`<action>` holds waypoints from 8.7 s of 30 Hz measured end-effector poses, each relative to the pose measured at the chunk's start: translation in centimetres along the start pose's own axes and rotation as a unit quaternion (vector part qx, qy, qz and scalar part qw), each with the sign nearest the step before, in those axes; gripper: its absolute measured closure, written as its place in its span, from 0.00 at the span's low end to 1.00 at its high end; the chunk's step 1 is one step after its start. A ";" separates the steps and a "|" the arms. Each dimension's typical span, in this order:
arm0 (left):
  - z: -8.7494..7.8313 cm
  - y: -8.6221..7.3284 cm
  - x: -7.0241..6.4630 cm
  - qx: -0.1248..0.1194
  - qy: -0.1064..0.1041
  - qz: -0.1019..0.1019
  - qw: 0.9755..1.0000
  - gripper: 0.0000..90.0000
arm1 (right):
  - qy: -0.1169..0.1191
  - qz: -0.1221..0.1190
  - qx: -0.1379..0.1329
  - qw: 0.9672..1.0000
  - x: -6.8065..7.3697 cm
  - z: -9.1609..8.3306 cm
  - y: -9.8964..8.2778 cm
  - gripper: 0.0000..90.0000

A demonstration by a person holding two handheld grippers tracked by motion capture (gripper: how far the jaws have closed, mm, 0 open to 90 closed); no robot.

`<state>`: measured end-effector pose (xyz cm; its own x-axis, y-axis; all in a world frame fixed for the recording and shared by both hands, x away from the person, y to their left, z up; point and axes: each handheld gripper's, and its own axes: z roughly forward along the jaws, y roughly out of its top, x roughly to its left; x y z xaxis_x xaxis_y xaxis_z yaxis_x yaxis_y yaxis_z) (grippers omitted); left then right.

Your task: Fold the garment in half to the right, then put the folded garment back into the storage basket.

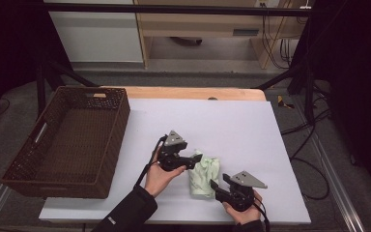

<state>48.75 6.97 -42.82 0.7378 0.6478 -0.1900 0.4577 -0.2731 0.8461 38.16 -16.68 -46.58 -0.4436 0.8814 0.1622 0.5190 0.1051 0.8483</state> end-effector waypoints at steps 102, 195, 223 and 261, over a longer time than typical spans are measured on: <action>1.5 -5.0 -1.5 0.082 0.001 -0.054 0.995 0.22 | 0.086 -0.042 0.011 0.995 -9.1 -0.4 1.1 0.02; -1.3 0.3 -4.8 0.057 -0.034 -0.016 0.998 0.92 | 0.082 -0.036 0.001 0.996 -9.2 -0.6 1.2 0.02; -4.9 2.5 -2.6 0.059 -0.029 0.002 0.998 0.92 | 0.081 -0.039 0.001 0.996 -9.2 -0.6 1.2 0.02; -11.3 4.6 1.1 0.033 -0.001 -0.006 0.999 0.92 | 0.082 -0.042 0.002 0.996 -9.1 -0.6 1.2 0.02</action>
<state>46.09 14.44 -33.52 0.7335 0.6494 -0.2006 0.4978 -0.3125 0.8090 42.40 -24.87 -46.79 -0.5987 0.7823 0.1719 0.4777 0.1765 0.8606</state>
